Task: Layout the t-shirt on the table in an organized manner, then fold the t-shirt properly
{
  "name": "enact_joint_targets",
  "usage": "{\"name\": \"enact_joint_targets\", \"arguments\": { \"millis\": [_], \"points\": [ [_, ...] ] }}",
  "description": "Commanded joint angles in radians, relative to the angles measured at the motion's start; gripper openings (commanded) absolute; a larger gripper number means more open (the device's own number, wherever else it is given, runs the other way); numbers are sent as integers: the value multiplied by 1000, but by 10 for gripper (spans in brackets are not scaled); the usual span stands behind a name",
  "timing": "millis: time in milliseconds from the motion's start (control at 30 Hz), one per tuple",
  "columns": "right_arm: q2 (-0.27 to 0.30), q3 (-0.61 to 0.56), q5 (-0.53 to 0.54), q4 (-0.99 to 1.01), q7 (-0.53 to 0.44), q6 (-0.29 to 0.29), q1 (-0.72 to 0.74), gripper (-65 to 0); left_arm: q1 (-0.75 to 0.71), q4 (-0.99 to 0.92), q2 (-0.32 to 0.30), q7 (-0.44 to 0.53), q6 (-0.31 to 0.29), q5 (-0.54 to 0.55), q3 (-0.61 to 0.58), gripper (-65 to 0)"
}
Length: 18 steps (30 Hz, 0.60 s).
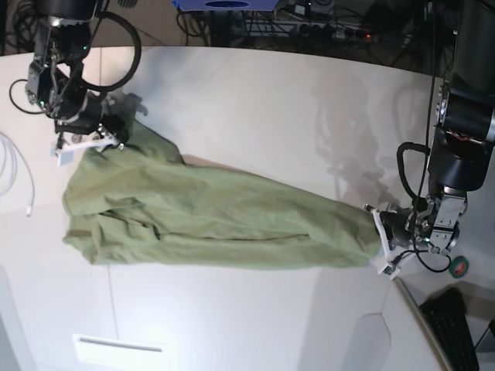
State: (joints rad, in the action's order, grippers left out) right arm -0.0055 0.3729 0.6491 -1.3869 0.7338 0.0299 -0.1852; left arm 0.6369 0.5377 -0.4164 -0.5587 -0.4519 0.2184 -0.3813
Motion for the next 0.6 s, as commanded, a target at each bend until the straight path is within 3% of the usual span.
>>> {"name": "enact_joint_targets", "arguments": {
  "millis": [0,200,500,567],
  "points": [
    [5,2,11,-36,-7,-3,-6,-407,34,14,-12,10,3,5,6,-650],
    [6,2,11,-24,-9,-3,3,-416,34,14,-12,10,3,6,6,-650],
    [5,1,11,11,-9,-3,23,-635,30,14,-12,10,3,8,6,-650],
    [5,1,11,13,-9,-3,22,-650,31,14,-12,10,3,8,6,-650]
  ]
}}
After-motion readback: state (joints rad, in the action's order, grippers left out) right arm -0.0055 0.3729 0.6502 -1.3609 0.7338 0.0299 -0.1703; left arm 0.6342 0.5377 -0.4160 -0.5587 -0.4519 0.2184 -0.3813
